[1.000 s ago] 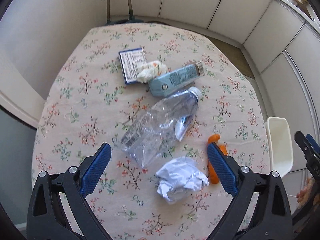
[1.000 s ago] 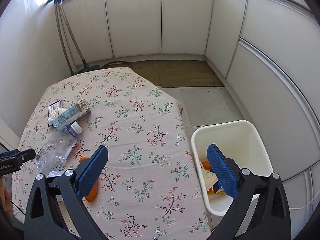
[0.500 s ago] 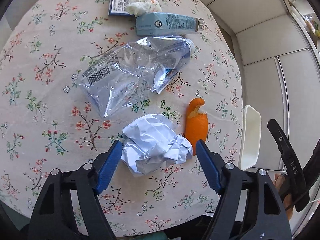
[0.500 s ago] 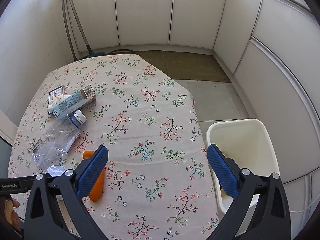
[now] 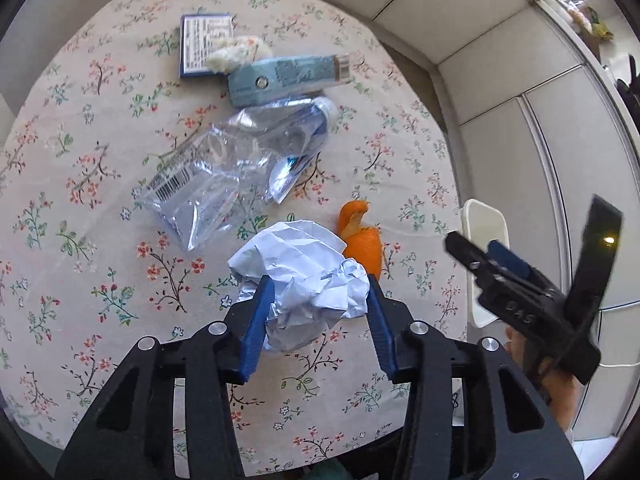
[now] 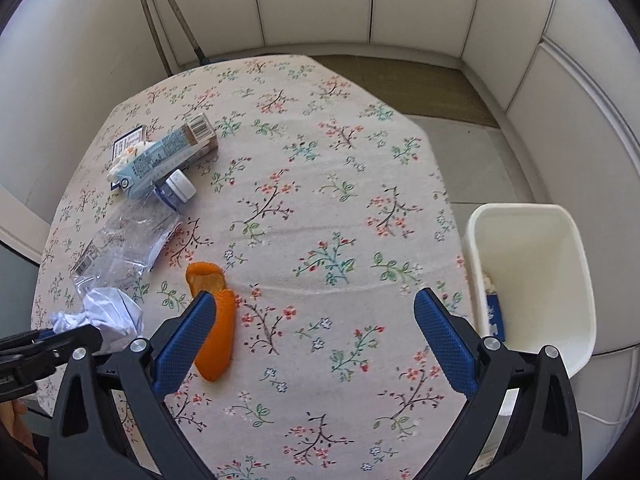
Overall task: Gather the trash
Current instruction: 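Grasp the crumpled white paper with the left tool and lift it, then grasp the second orange peel with the right tool while the left tool holds the paper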
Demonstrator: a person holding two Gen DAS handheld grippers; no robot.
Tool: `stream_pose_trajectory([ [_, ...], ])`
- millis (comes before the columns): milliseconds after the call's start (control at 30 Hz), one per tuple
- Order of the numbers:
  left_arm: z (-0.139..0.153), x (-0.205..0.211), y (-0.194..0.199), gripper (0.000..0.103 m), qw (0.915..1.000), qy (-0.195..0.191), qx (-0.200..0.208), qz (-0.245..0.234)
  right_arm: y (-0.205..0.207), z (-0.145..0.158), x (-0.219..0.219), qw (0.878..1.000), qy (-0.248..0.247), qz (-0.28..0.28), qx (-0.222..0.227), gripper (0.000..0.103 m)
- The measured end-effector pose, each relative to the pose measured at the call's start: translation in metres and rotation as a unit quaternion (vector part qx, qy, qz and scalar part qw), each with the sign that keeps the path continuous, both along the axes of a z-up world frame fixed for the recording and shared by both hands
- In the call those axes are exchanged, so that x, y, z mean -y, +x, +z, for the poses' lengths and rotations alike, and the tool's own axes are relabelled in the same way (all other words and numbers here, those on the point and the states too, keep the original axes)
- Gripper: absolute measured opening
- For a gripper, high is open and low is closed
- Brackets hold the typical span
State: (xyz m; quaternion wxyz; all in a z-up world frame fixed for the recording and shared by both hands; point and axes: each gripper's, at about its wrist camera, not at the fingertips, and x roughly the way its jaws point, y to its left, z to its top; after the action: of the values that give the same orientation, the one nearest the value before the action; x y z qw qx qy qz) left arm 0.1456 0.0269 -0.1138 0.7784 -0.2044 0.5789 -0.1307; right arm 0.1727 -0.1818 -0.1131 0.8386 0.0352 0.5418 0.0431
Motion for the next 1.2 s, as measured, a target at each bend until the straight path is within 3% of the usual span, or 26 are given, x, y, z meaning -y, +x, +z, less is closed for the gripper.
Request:
stream_pose_trajectory([
  [200,0.048,-0.029,-0.009,0.043,0.9951,0.013,0.092,0.033,0.007,-0.021,-0.024,0.997,0.059,0.021,-0.055,0.096],
  [500,0.056,-0.056,-0.006,0.043,0.9933,0.017,0.099,0.057,0.011,-0.044,-0.067,0.994,0.053,0.059,-0.081,0.095],
  [567,0.06,-0.056,-0.009,0.043,0.9927,0.021,0.106,0.053,0.014,-0.05,-0.072,0.993,0.05,0.059,-0.087,0.09],
  [633,0.061,-0.057,-0.01,0.043,0.9922,0.024,0.112,0.05,0.017,-0.057,-0.076,0.993,0.046,0.058,-0.094,0.078],
  [800,0.058,-0.063,-0.008,0.043,0.9927,0.021,0.106,0.052,0.018,-0.067,-0.085,0.993,0.026,0.06,-0.097,0.068],
  [1000,0.06,-0.067,-0.009,0.043,0.9925,0.021,0.108,0.053,0.018,-0.064,-0.085,0.995,0.019,0.054,-0.083,0.037],
  [1200,0.058,-0.068,-0.008,0.043,0.9927,0.024,0.104,0.057,0.018,-0.059,-0.082,0.996,0.028,0.055,-0.071,0.026],
])
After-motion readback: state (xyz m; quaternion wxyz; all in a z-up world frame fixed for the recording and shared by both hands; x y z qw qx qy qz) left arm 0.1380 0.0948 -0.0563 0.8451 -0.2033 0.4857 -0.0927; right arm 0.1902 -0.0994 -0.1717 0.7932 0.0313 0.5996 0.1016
